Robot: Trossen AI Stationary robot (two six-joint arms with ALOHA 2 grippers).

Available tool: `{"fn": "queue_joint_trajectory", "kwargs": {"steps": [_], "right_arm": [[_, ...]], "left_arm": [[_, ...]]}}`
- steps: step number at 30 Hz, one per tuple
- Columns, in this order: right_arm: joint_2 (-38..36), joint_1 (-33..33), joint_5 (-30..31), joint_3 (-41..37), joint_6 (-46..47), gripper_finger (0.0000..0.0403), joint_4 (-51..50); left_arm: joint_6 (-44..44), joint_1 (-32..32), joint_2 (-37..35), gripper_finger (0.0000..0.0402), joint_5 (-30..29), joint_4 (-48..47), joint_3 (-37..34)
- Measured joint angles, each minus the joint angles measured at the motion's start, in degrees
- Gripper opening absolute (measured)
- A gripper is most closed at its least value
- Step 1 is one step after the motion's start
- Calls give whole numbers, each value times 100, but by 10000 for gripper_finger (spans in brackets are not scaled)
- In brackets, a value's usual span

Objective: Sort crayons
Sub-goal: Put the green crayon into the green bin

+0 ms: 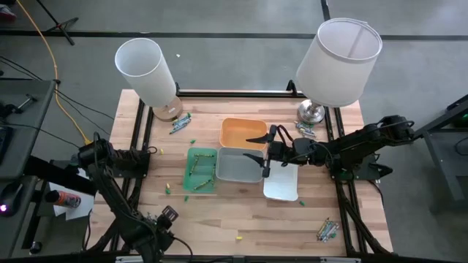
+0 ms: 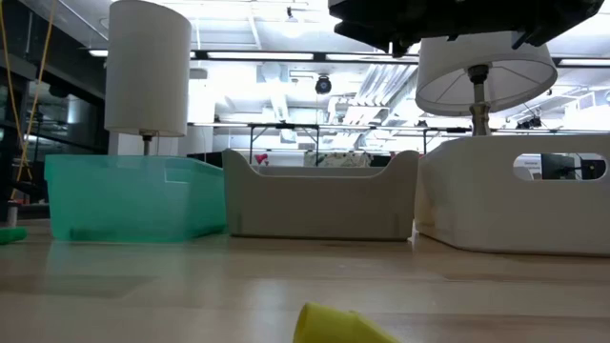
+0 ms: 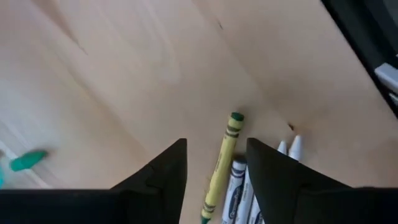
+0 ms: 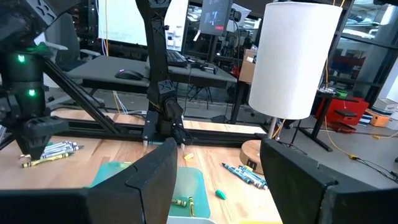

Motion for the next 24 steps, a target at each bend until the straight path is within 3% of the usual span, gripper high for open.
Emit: {"fn": "queue_joint_trajectory", "kwargs": {"steps": [13,24], "right_arm": [[0,-2,2,0,0,224,-7],[0,-2,2,0,0,224,-11]], "left_arm": [[72,2,2,154,76,712,-392],[154,37,2,146,95,698,-441]]}}
